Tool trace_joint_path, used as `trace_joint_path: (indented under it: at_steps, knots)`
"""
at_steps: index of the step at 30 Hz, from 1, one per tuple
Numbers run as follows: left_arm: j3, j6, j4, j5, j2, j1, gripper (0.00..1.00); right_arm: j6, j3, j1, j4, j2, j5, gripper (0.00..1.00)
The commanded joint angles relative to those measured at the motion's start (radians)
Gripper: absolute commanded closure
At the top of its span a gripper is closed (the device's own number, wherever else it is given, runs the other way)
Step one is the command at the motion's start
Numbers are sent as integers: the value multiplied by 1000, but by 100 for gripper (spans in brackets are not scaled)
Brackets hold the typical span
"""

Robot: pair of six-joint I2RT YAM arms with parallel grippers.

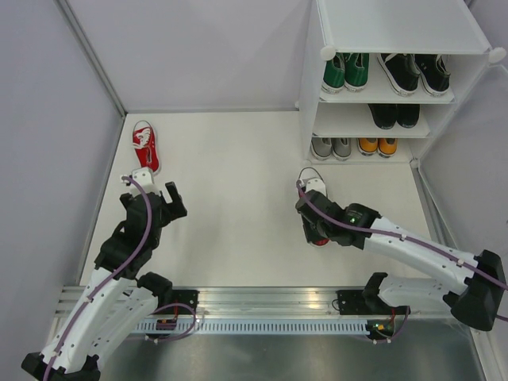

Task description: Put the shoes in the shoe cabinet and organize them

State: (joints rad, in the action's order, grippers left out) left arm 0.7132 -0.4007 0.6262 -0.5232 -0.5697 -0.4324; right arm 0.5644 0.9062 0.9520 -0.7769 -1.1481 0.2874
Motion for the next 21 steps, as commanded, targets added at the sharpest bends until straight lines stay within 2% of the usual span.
trace_joint_path:
  at_steps: [1,5,10,14,18,21]
  knots:
    - [2,33,-33,-20,-5,3,4,11,75,-50,-114,73,110,99]
    - [2,34,-31,-17,-12,1,4,-69,126,-168,-137,102,90,99]
    - [0,33,-33,-20,-10,3,4,-210,227,-337,-76,56,27,99]
    - [-1,33,-31,-21,-2,3,4,-325,374,-443,-6,-67,-43,99]
    - [-3,28,-31,-32,4,3,4,-440,441,-528,125,-172,-30,99]
    - [-4,30,-33,-31,11,3,4,-498,505,-613,168,-274,-91,99]
